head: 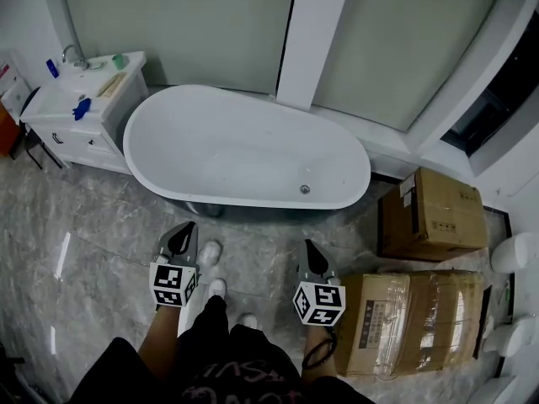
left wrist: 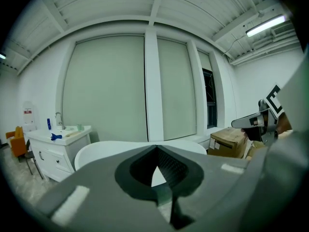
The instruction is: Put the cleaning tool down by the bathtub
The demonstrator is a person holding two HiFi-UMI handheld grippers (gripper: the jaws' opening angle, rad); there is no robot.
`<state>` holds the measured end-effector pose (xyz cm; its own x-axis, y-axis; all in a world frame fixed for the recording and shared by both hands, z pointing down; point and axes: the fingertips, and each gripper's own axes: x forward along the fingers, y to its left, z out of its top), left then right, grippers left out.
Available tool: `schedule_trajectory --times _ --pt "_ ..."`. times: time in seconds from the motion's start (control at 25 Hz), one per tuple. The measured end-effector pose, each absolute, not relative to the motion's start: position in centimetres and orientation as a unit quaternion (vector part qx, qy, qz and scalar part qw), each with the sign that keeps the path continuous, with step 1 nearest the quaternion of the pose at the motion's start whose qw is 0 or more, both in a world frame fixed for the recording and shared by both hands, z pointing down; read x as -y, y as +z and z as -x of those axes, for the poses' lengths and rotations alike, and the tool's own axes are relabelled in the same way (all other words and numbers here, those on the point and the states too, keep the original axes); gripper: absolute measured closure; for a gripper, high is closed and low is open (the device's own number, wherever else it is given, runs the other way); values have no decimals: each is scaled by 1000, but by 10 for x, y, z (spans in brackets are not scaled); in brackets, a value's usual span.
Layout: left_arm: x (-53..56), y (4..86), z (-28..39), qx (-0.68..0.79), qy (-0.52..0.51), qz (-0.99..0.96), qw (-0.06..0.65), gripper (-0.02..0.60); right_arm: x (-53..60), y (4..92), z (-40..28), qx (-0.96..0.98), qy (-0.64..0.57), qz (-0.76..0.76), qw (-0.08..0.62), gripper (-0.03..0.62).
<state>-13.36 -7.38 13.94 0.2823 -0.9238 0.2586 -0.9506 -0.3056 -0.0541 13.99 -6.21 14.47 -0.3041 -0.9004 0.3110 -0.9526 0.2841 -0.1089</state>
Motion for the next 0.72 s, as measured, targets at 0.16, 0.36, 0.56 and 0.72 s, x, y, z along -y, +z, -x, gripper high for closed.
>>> schedule_trajectory --times 0.16,0.36,0.56,0.72 --pt "58 121 129 576 115 -808 41 581 49 131 -136 801 123 -580 90 583" --pt "45 107 128 573 103 -813 26 581 40 116 -129 809 100 -573 84 583" --pt "37 100 129 573 102 -813 16 581 32 104 -127 813 87 -570 77 583" --pt "34 97 136 575 103 -811 23 581 27 102 -126 814 86 -570 78 583"
